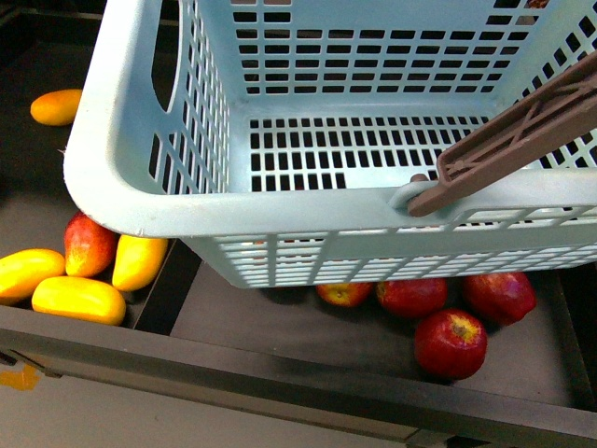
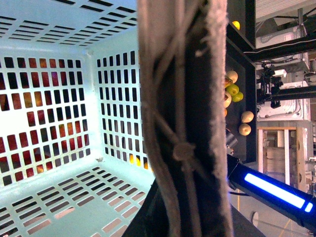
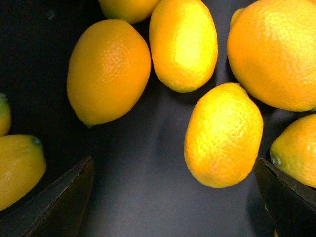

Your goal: Pick lemon and mango into basket

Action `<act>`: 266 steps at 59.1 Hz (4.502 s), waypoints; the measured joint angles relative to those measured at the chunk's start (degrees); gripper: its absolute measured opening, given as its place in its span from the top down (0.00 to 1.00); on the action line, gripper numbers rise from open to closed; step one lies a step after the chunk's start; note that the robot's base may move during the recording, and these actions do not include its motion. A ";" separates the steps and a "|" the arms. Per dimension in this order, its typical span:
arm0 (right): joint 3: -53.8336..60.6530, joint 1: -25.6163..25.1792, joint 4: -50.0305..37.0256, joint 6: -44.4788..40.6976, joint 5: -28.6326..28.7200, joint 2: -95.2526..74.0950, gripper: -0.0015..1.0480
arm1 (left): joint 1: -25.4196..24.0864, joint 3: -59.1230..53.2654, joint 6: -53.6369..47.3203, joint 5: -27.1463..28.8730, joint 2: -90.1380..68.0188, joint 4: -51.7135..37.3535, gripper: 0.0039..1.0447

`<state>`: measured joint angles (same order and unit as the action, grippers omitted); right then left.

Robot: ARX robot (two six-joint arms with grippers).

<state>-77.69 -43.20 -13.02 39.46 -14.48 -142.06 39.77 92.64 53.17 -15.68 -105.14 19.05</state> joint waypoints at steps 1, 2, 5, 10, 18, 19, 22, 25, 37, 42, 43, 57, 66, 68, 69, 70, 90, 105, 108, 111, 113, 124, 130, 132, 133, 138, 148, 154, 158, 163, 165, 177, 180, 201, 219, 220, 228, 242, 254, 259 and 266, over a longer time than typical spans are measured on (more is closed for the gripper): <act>-0.39 -0.02 0.11 0.17 0.07 -0.31 0.08 | 0.00 0.00 0.00 0.00 0.00 0.00 0.96; -1.20 -0.04 0.35 0.66 0.20 -0.92 0.08 | -0.02 0.00 0.00 0.00 0.00 0.00 0.96; -3.72 -0.09 1.01 1.90 0.61 -2.51 0.08 | -0.02 0.00 0.00 0.00 0.00 0.00 0.96; -6.75 -0.09 1.97 2.84 0.87 -4.02 0.08 | 0.00 0.00 0.00 -0.02 0.00 0.00 0.96; -11.63 -0.07 3.78 3.37 0.94 -6.08 0.08 | 0.00 0.00 0.00 0.00 0.00 0.00 0.96; -12.07 -0.07 3.93 3.41 0.92 -6.23 0.08 | 0.00 0.00 0.00 0.00 0.00 0.00 0.96; -13.79 -0.07 4.57 3.43 0.90 -6.93 0.08 | -0.02 0.00 0.00 0.02 0.00 0.00 0.96; -15.54 -0.07 5.18 3.43 0.90 -7.65 0.08 | -0.02 0.00 0.00 0.02 0.00 0.00 0.96; -22.43 0.37 8.24 3.39 0.83 -10.99 0.08 | 0.00 0.00 0.00 -0.02 0.00 0.00 0.96; -25.16 0.74 9.35 3.26 0.83 -12.55 0.08 | 0.00 0.00 0.02 -0.02 0.00 0.00 0.96; -25.46 0.79 9.51 3.21 0.83 -12.76 0.08 | 0.00 0.00 0.02 -0.02 0.00 0.00 0.96; -31.15 1.75 12.02 3.21 0.57 -16.65 0.08 | 0.00 0.00 0.00 0.00 0.00 0.00 0.96; -33.94 1.95 13.31 3.21 0.39 -18.97 0.08 | -0.02 0.00 0.00 0.00 0.00 0.00 0.96; -34.64 1.95 13.70 3.19 0.26 -19.56 0.08 | -0.02 0.00 0.00 0.00 0.00 0.00 0.96; -34.97 1.92 13.92 3.19 0.28 -19.82 0.08 | -0.02 0.00 0.00 0.00 0.00 0.00 0.96; -35.28 1.90 14.19 3.19 0.22 -20.06 0.09 | -0.02 0.00 0.00 0.00 0.00 0.00 0.96; -33.99 1.07 12.76 2.25 -0.44 -20.31 0.39 | -0.02 0.00 0.00 0.02 0.00 0.00 0.96; -22.91 0.02 5.73 -2.93 1.68 -14.27 0.41 | -0.02 0.00 0.00 0.00 0.00 0.00 0.96; -17.94 -0.13 2.67 -5.46 3.34 -10.93 0.41 | 0.00 0.00 0.00 0.00 0.00 0.00 0.96; -12.98 -0.13 -0.85 -8.63 4.50 -7.30 0.41 | 0.00 0.00 0.00 -0.02 0.00 0.00 0.96; -9.86 -0.02 -3.30 -11.45 5.31 -4.92 0.41 | 0.00 0.00 0.00 -0.02 0.00 0.00 0.96; 8.50 1.01 -13.92 -24.74 13.55 10.82 0.41 | 0.00 0.00 0.00 0.00 0.00 0.00 0.96; 19.02 1.81 -17.05 -30.14 19.30 20.90 0.41 | -0.02 0.00 0.00 0.00 0.00 0.00 0.96; 21.14 2.03 -17.14 -30.82 20.52 23.17 0.41 | -0.02 0.00 0.00 0.02 0.00 0.00 0.96; 23.17 2.21 -17.14 -31.36 21.73 25.51 0.41 | -0.02 0.00 0.00 0.02 0.00 0.00 0.96; 29.42 2.97 -16.70 -33.24 25.31 33.90 0.41 | -0.02 0.00 0.00 0.00 0.00 0.00 0.96; 37.00 6.08 -12.52 -34.40 30.08 50.90 0.41 | 0.00 0.00 0.00 0.00 0.00 0.00 0.96; 39.82 10.32 -9.20 -34.29 30.97 61.83 0.41 | 0.00 0.00 0.00 -0.02 0.00 0.00 0.96; 40.87 13.53 -7.67 -33.90 30.95 67.34 0.41 | 0.00 0.00 0.00 -0.04 0.00 0.00 0.96; 41.79 18.69 -6.12 -32.94 30.01 73.02 0.41 | -0.02 0.00 0.00 0.02 0.00 0.00 0.96; 41.97 20.83 -5.68 -32.57 29.14 74.53 0.41 | -0.02 0.00 -0.02 0.02 0.00 0.00 0.96; 42.88 38.07 -6.88 -30.71 22.29 75.10 0.41 | -0.02 0.00 0.00 -0.02 0.00 0.00 0.96; 43.08 42.03 -7.76 -30.12 20.72 73.83 0.41 | -0.02 0.00 0.00 0.00 0.00 0.00 0.96; 44.98 47.84 -8.44 -28.37 16.39 72.41 0.12 | -0.02 0.00 -0.02 0.02 0.00 0.00 0.96; 49.92 43.25 -11.21 -26.99 8.13 81.68 0.14 | -0.02 0.00 -0.15 0.26 -0.20 0.11 0.96; 50.62 43.15 -12.61 -27.98 9.49 82.12 0.15 | -0.02 0.02 -0.22 0.31 -0.20 0.11 0.96; 58.16 43.28 -22.99 -36.02 14.60 86.93 0.38 | 0.00 0.00 -0.26 0.17 -0.20 0.11 0.96; 66.75 43.19 -23.28 -38.66 14.47 94.23 0.83 | 0.00 0.00 -0.09 -0.17 -0.20 0.11 0.96; 70.55 43.19 -21.31 -39.15 14.51 100.08 0.98 | -0.07 0.00 -0.09 0.09 -0.20 0.11 0.96; 71.82 43.19 -20.06 -39.15 14.49 102.51 0.98 | -0.07 0.00 -0.15 0.22 -0.20 0.11 0.96; 73.26 43.19 -17.94 -39.15 14.49 106.09 0.98 | 0.00 0.00 -0.13 -0.20 -0.20 0.11 0.96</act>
<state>-4.43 -0.01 -30.96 0.32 0.01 -35.97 39.77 92.64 53.04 -15.88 -105.34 19.16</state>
